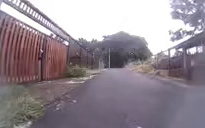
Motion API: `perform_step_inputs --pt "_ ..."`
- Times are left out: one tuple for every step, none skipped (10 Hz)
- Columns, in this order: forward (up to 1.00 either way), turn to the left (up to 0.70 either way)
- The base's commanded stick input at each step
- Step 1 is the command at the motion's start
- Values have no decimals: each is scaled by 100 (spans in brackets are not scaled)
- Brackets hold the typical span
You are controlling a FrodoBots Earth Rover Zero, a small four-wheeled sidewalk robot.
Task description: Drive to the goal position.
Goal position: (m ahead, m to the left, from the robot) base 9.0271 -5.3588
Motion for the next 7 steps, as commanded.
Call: perform_step_inputs --pt "50 -34" --pt "50 -49" --pt "50 -49" --pt "50 -49" --pt "50 -19" --pt "50 1" --pt "50 1"
